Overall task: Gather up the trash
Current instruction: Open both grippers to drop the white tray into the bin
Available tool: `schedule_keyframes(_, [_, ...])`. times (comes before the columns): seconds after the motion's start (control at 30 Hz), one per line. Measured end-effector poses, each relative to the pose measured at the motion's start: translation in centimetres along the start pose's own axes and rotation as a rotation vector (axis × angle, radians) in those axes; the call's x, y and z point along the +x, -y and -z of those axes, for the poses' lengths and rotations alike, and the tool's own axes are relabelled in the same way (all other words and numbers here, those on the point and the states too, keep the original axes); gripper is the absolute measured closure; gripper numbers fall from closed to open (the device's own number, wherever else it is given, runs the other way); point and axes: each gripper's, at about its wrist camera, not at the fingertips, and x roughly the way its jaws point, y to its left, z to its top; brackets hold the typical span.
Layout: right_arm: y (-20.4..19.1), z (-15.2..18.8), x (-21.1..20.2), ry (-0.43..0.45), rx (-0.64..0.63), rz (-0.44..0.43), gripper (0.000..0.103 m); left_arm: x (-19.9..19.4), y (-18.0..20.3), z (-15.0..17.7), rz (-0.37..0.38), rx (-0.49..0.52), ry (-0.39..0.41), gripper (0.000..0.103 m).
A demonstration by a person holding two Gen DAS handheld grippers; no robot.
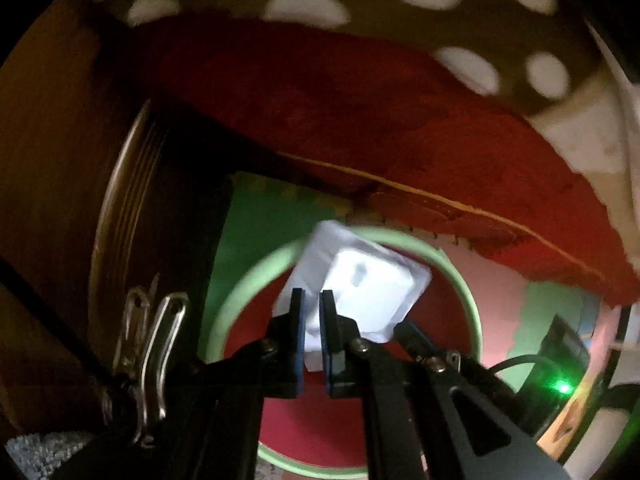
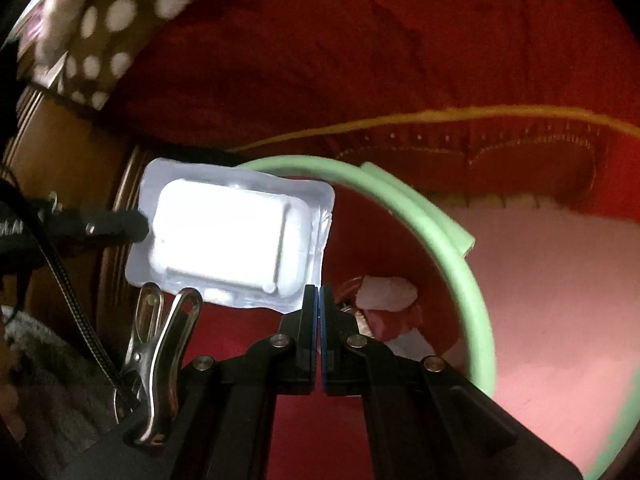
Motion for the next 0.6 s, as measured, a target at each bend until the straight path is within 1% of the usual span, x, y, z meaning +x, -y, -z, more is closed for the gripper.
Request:
schedule_keyframes(0.07, [0.8, 0.1, 0.5, -0.015, 0.039, -0.039, 0.101, 0.1, -0.5, -0.3, -0.008, -0.027, -0.002, 0.096])
schedule_keyframes(0.13, [0.8, 0.1, 0.7, -0.017, 0.035, -0.046, 0.101, 0.2, -0.7, -0.2, -0.007, -0.026, -0.001, 0.094])
schedule_keyframes(0.2, [0.6, 0.1, 0.9, -0.021, 0.025, -0.054, 0.1, 0.1, -0.4, -0.1, -0.012, -0.009, 0.005, 0.092])
schedule_keyframes(0.3, [0.5, 0.0, 1.3, -0.015, 0.033, -0.078, 0.098, 0.0, 0.3, -0.1, -0.041, 0.029, 0.02, 0.092])
schedule_keyframes(0.37, [0.6, -0.1, 1.4, -0.016, 0.042, -0.089, 0.097, 0.0, 0.7, 0.0, -0.049, 0.049, 0.025, 0.086])
schedule_keyframes(0.43, [0.6, 0.0, 1.4, -0.019, 0.046, -0.097, 0.097, 0.0, 0.7, 0.0, -0.032, 0.053, 0.024, 0.072])
schedule_keyframes(0.5, [0.7, 0.0, 1.4, -0.016, 0.042, -0.098, 0.097, -0.1, 0.6, -0.2, -0.012, 0.049, 0.022, 0.068])
schedule_keyframes(0.6, [0.9, 0.2, 1.1, -0.016, 0.046, -0.099, 0.097, -0.5, 0.9, -0.1, -0.034, 0.071, 0.042, 0.059])
